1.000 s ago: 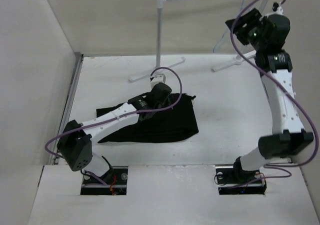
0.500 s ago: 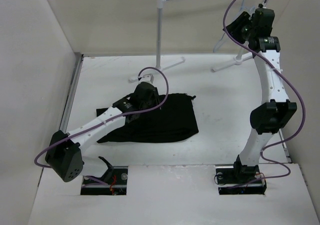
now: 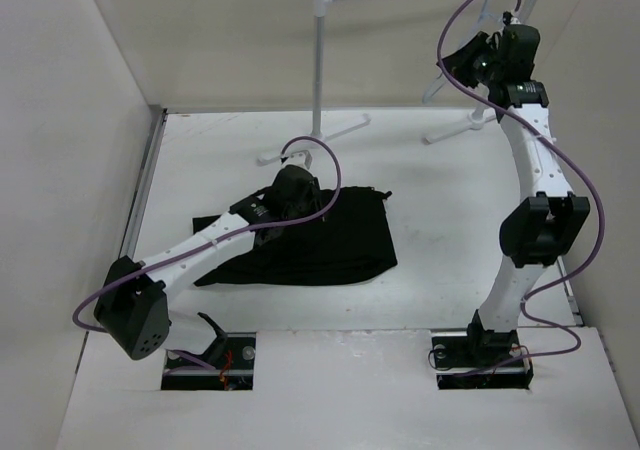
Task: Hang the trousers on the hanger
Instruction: Pick up the hanger from the clothesline.
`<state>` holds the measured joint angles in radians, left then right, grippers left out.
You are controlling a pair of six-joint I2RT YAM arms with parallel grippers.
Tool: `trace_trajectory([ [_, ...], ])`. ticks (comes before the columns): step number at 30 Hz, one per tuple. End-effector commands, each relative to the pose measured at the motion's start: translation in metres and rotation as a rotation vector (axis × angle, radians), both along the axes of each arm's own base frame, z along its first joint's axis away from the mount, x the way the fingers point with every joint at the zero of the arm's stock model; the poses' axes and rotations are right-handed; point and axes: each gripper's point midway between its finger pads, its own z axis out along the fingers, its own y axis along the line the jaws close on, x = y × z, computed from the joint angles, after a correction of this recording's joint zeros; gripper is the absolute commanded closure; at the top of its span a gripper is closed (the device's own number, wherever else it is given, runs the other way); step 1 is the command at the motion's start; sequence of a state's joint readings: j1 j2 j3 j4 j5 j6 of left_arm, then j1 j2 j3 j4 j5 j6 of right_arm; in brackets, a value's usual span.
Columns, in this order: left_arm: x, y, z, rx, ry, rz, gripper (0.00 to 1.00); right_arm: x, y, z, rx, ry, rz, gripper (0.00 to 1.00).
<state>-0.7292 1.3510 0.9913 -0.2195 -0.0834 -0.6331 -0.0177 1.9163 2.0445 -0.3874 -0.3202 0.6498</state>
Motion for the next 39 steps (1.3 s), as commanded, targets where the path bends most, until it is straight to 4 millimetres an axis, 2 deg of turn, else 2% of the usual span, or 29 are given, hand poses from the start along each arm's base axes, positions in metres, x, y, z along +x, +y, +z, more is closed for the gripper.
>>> trace_trajectory([
  [1,0.005,-0.001,0.012,-0.025,-0.04,0.008,0.7,-0.006,0.014,0.054,-0.013,-0.198,0.083,0.84],
  [6,0.01,0.0,0.019,-0.035,-0.049,0.025,0.64,-0.023,0.02,0.088,-0.032,-0.289,0.129,0.88],
  [10,0.015,-0.002,0.028,-0.046,-0.066,0.037,0.55,-0.036,0.021,0.106,-0.055,-0.331,0.139,0.88],
  [13,0.02,-0.004,0.037,-0.059,-0.081,0.04,0.5,-0.046,0.022,0.106,-0.061,-0.329,0.154,0.88],
  [16,0.027,-0.008,0.053,-0.082,-0.109,0.047,0.47,-0.059,0.024,0.098,-0.073,-0.316,0.17,0.89],
  [22,0.043,-0.02,0.102,-0.151,-0.185,0.052,0.45,-0.085,0.031,0.062,-0.106,-0.248,0.183,0.88],
  [27,0.058,-0.039,0.151,-0.221,-0.252,0.034,0.45,-0.122,0.043,0.025,-0.094,-0.171,0.201,0.88],
  [30,0.063,-0.061,0.17,-0.257,-0.27,0.003,0.46,-0.151,0.065,-0.015,-0.086,-0.093,0.234,0.89],
  [35,0.066,-0.107,0.192,-0.304,-0.29,-0.067,0.48,-0.196,0.083,-0.089,-0.109,0.054,0.229,0.9],
  [39,0.068,-0.142,0.194,-0.314,-0.295,-0.108,0.51,-0.229,0.092,-0.119,-0.083,0.111,0.254,0.9],
])
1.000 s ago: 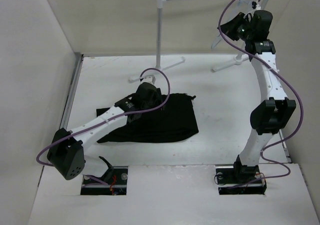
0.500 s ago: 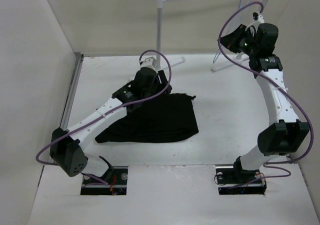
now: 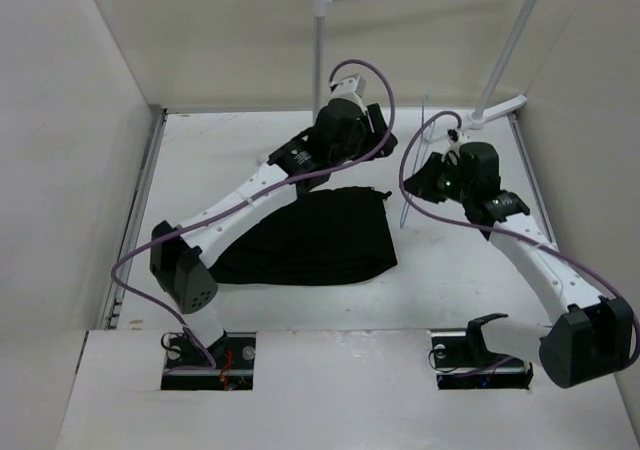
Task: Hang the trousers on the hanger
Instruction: Pick up the hanger from the clothesline, then place the trousers on the hanger.
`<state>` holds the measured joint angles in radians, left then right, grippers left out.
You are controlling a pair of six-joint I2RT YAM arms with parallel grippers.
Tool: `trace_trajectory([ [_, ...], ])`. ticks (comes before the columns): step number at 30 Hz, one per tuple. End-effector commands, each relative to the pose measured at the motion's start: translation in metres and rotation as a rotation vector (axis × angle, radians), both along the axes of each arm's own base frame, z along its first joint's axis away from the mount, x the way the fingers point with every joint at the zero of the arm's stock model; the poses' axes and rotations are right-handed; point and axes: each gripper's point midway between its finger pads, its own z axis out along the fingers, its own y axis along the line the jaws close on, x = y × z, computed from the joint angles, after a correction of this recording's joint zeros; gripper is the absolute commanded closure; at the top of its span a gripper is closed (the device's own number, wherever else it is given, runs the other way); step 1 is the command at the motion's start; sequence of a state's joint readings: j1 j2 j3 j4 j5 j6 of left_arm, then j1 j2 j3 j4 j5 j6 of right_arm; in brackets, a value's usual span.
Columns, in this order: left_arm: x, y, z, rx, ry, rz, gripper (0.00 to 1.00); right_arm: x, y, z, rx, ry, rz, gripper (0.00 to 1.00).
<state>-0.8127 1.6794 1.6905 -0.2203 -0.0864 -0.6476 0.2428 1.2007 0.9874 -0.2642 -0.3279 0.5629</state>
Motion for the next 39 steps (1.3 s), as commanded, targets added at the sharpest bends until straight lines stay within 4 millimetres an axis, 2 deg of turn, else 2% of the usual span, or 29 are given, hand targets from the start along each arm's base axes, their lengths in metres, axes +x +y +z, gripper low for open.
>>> trace_trajectory([
  [1,-0.002,-0.026,0.017,-0.034,-0.032,-0.037,0.51,-0.012,0.0,0.01,0.023,-0.064,-0.031,0.9],
  [7,-0.007,-0.05,-0.017,0.051,0.003,-0.03,0.54,-0.05,0.006,-0.011,0.022,-0.035,0.001,0.9],
  [12,-0.034,-0.085,-0.028,0.056,0.011,-0.113,0.6,-0.067,0.001,-0.02,0.004,-0.016,-0.002,0.89],
  [18,-0.039,-0.103,-0.051,0.088,0.03,-0.122,0.63,-0.081,0.004,-0.024,-0.015,0.001,0.011,0.89],
  [22,-0.036,-0.105,-0.061,0.107,0.038,-0.111,0.68,-0.088,0.005,-0.03,-0.025,0.022,0.013,0.89],
  [26,-0.03,-0.1,-0.076,0.14,0.043,-0.073,0.84,-0.093,0.001,-0.037,-0.047,0.05,-0.008,0.89],
  [30,-0.031,-0.096,-0.095,0.161,0.069,-0.052,0.96,-0.1,-0.003,-0.042,-0.052,0.075,-0.024,0.89],
  [32,-0.031,-0.089,-0.097,0.15,0.067,-0.012,1.0,-0.105,-0.008,-0.047,-0.055,0.106,-0.049,0.88],
  [34,-0.031,-0.082,-0.101,0.128,0.065,0.026,1.0,-0.111,-0.014,-0.049,-0.057,0.126,-0.077,0.83],
  [37,-0.035,-0.076,-0.111,0.072,0.095,0.058,1.0,-0.121,-0.02,-0.049,-0.051,0.128,-0.098,0.65],
  [39,-0.038,-0.076,-0.116,0.036,0.112,0.07,1.0,-0.129,-0.024,-0.05,-0.055,0.136,-0.095,0.58],
])
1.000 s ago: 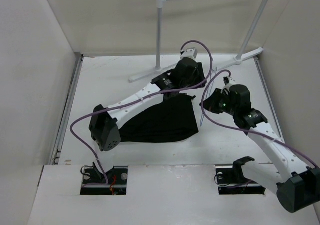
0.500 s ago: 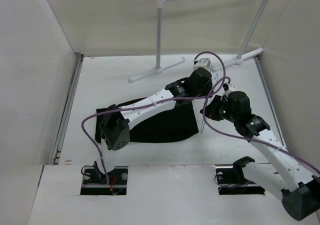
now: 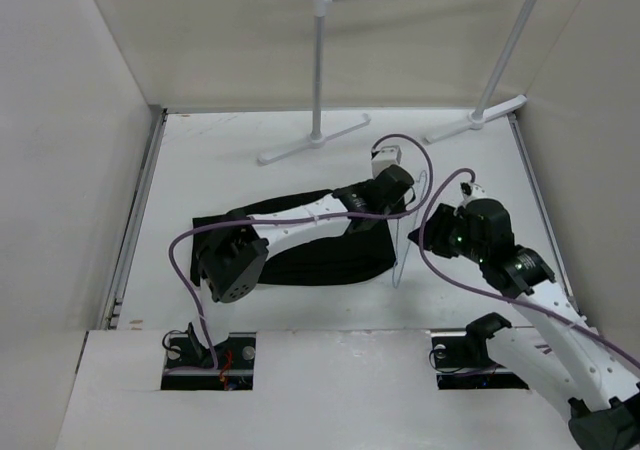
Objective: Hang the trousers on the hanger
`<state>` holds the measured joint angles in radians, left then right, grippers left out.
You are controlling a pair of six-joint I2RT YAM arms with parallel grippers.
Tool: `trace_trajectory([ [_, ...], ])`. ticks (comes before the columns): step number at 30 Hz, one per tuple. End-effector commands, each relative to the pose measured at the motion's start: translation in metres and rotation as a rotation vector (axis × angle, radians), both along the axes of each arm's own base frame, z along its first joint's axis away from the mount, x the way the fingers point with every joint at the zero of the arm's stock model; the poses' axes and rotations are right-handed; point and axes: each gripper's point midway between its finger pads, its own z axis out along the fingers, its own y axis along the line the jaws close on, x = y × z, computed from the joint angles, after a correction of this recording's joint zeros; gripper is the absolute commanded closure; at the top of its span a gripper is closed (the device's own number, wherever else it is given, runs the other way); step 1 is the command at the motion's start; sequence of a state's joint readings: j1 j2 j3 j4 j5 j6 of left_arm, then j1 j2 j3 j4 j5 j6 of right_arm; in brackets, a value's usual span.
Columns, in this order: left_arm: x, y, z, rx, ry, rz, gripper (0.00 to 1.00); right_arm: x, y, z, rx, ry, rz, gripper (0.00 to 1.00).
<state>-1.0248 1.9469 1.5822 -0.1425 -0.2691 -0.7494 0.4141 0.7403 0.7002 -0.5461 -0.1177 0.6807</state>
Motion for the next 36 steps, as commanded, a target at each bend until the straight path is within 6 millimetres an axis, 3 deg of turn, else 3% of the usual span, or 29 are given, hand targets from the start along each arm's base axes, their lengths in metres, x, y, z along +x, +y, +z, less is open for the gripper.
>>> trace_trajectory([
  [1,0.005,0.001,0.051,-0.196,-0.059,0.085,1.0,-0.011,-0.011,0.0,-0.012,0.015,-0.036,0.55],
  [3,0.003,0.002,0.05,-0.222,-0.063,0.096,1.0,-0.012,-0.02,0.001,-0.025,0.009,-0.059,0.53],
  [4,0.002,0.003,0.052,-0.237,-0.072,0.102,1.0,-0.009,-0.024,0.001,-0.027,0.003,-0.075,0.58],
  [7,-0.004,0.006,0.051,-0.262,-0.086,0.122,1.0,0.01,-0.029,-0.003,-0.008,0.008,-0.122,0.86],
  [10,-0.006,0.014,0.042,-0.25,-0.104,0.169,1.0,0.04,-0.022,-0.01,0.039,0.008,-0.15,0.92],
  [16,-0.004,0.037,0.006,-0.186,-0.095,0.242,1.0,0.092,0.004,-0.037,0.12,-0.012,-0.117,0.76],
  [19,-0.003,0.047,-0.011,-0.195,-0.071,0.269,1.0,0.111,0.013,-0.052,0.138,-0.004,-0.115,0.6],
  [22,-0.003,0.052,-0.019,-0.192,-0.056,0.277,1.0,0.126,0.019,-0.074,0.16,0.025,-0.114,0.53],
  [29,-0.003,0.058,-0.037,-0.158,-0.042,0.288,1.0,0.138,0.026,-0.113,0.138,0.098,-0.114,0.48],
  [33,-0.003,0.058,-0.035,-0.162,-0.046,0.291,1.0,0.128,0.033,-0.133,0.131,0.155,-0.086,0.45],
  [36,-0.003,0.061,-0.036,-0.157,-0.05,0.298,1.0,0.118,0.047,-0.137,0.188,0.177,-0.035,0.45],
])
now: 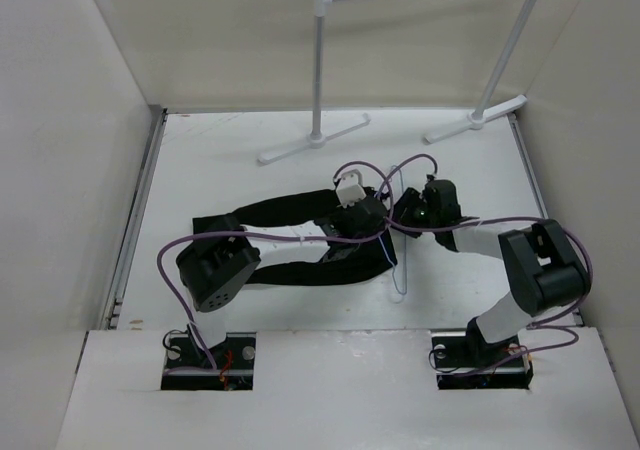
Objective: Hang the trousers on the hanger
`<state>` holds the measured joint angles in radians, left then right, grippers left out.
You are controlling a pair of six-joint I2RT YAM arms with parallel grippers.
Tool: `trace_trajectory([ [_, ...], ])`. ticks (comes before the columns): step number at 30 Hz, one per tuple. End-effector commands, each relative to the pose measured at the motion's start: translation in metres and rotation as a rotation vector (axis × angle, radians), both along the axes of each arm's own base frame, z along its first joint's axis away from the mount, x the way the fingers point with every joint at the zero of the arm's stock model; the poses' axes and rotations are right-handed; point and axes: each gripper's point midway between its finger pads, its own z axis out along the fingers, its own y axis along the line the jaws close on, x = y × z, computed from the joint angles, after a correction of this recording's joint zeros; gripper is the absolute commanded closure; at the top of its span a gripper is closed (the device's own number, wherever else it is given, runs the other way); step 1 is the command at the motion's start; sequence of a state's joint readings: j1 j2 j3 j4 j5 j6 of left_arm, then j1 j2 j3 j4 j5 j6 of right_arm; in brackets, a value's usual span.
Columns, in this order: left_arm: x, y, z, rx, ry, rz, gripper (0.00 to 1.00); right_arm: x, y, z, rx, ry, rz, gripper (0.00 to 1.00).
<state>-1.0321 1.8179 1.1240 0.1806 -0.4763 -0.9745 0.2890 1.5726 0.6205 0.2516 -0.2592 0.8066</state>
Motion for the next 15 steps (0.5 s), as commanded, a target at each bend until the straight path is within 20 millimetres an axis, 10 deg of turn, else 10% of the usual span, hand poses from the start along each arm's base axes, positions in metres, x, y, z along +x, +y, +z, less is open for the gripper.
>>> trace_trajectory([
  [1,0.004,-0.001,0.023,-0.053,-0.05,0.023,1.0,-0.003,0.021,0.004,0.09,-0.019,0.056,0.46],
  [8,0.005,0.01,0.016,-0.034,-0.056,0.048,1.0,-0.006,0.033,0.015,0.187,0.0,0.087,0.87],
  [15,0.018,0.047,0.02,-0.014,-0.076,0.128,1.0,0.006,-0.001,0.075,0.252,-0.13,-0.033,0.93],
])
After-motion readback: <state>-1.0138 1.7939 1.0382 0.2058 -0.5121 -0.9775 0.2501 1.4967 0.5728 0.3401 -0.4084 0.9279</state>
